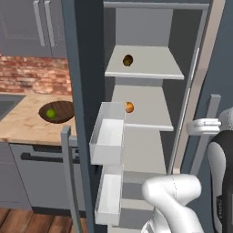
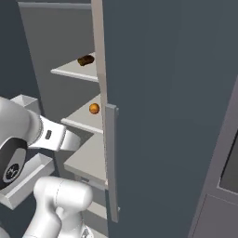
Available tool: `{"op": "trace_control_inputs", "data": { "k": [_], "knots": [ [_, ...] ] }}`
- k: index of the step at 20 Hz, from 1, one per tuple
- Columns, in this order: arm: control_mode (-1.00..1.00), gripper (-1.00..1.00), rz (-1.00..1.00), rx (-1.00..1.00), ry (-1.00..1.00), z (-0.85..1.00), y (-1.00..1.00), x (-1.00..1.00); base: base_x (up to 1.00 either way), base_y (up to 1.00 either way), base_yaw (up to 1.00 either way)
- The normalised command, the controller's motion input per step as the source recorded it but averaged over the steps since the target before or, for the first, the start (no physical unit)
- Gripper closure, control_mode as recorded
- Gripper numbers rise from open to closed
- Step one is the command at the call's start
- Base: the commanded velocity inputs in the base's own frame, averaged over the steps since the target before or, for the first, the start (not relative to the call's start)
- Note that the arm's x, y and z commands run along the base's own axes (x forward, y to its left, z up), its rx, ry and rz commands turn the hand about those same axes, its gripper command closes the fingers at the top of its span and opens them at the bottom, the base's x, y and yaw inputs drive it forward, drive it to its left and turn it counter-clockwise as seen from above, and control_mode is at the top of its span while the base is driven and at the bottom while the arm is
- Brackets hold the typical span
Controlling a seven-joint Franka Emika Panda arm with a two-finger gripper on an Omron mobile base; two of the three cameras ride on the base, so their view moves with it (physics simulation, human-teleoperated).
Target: Take the sweet potato, peach, and lime from the freezer and place them in the bowl on the counter.
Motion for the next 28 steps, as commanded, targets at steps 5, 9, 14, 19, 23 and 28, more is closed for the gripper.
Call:
{"op": "trace_control_inputs", "data": {
  "k": [5, 9, 14, 19, 23, 28],
  "knots": [
    [1.0, -1.0, 0.0, 0.0, 0.0, 0.0, 0.0, 0.0, 0.54, 0.06, 0.37],
    [-1.0, -1.0, 0.07, -0.01, 0.0, 0.06, 0.37, 0.14, 0.11, 0.04, 0.05],
    [-1.0, -1.0, 0.01, 0.0, 0.0, 0.49, 0.35, 0.0, 0.0, 0.0, 0.0],
    [-1.0, -1.0, 0.0, 0.01, 0.0, 0.64, 0.2, 0.0, 0.0, 0.0, 0.0],
    [-1.0, -1.0, 0.0, 0.15, 0.1, 0.62, 0.0, 0.06, 0.0, 0.0, 0.0],
    [-1.0, -1.0, 0.0, 0.08, 0.02, 0.14, 0.1, 0.21, 0.0, 0.0, 0.0]
  ]
}}
